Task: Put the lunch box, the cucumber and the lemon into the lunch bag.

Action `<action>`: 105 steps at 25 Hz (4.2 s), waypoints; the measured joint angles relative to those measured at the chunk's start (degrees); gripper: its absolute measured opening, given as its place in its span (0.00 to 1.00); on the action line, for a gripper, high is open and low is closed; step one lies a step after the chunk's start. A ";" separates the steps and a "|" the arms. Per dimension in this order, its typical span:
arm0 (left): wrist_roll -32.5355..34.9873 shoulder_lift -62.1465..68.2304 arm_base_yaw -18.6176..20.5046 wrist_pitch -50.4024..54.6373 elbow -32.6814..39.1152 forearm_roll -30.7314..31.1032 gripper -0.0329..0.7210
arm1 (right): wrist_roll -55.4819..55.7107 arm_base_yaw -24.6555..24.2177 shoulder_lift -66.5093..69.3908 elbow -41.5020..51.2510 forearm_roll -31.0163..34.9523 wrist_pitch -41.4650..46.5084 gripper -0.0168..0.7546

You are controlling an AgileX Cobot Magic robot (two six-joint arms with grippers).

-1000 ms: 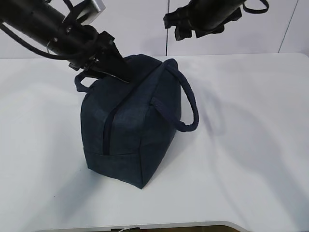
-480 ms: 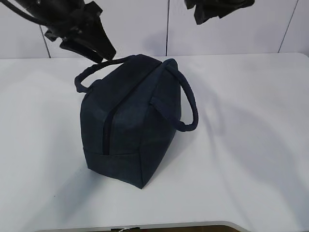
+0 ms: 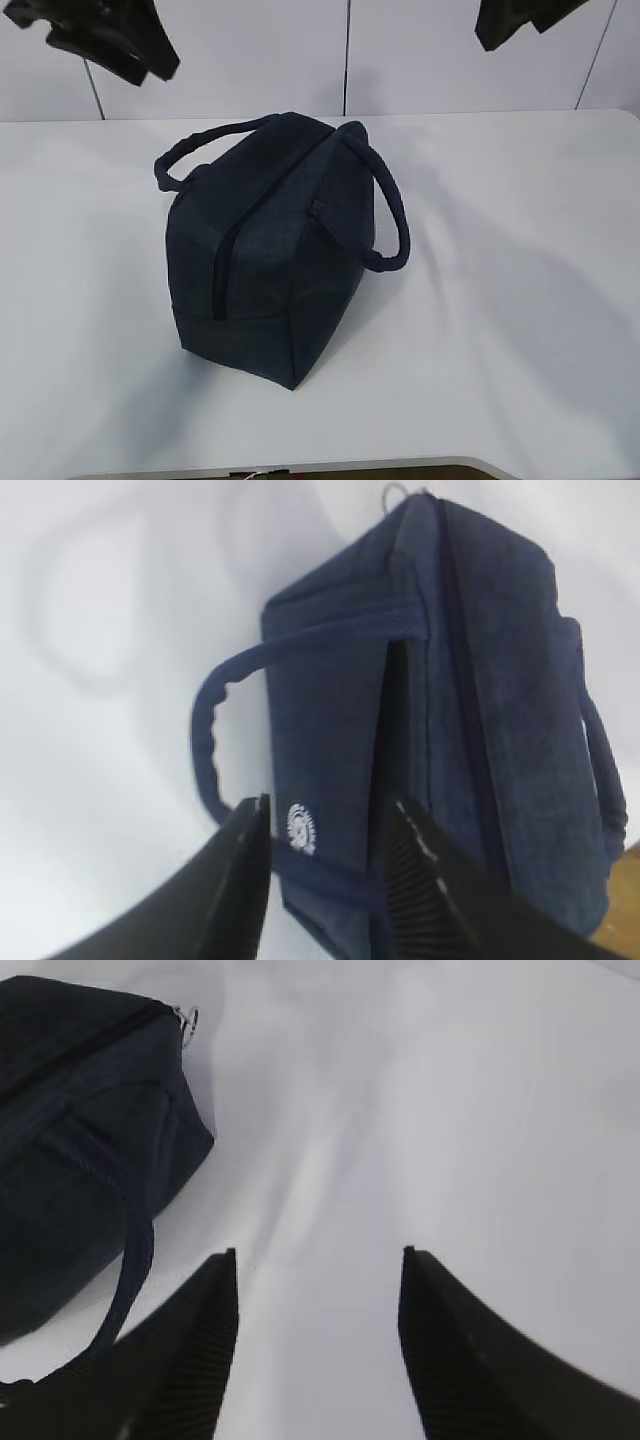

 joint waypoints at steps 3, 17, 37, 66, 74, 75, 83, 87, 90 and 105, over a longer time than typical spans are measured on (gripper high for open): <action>-1.37 -3.64 0.00 0.44 0.00 3.06 0.41 | 0.00 0.00 -1.06 0.00 0.40 0.73 0.57; -6.22 -24.32 -4.11 1.08 14.38 17.54 0.41 | -0.32 0.00 -19.87 10.15 4.24 1.17 0.57; -6.42 -63.54 -4.11 1.61 33.62 18.12 0.34 | -0.67 0.00 -63.43 38.86 4.70 1.91 0.57; -6.42 -103.73 -4.24 2.12 66.90 18.52 0.34 | -3.31 0.00 -95.82 72.69 7.09 -1.81 0.57; -6.42 -103.73 -4.24 -5.53 75.31 18.41 0.34 | -3.31 0.00 -95.82 74.57 7.09 -4.84 0.57; -6.42 -103.73 -4.24 -6.06 75.64 18.41 0.34 | -3.31 0.00 -95.82 74.57 7.09 -4.91 0.57; -6.42 -103.73 -4.24 -6.85 75.89 18.41 0.34 | -3.31 0.00 -95.82 74.57 7.09 -5.34 0.57; -6.42 -103.73 -2.20 -6.85 75.89 18.41 0.34 | -3.31 -3.15 -95.82 74.57 7.09 -5.39 0.57; -6.42 -103.73 3.55 -6.85 75.89 18.41 0.34 | -3.31 -8.90 -95.82 74.57 7.09 -5.39 0.57; -6.42 -103.73 22.67 -6.85 75.89 18.41 0.34 | -3.31 -24.63 -95.82 74.57 7.09 -5.47 0.57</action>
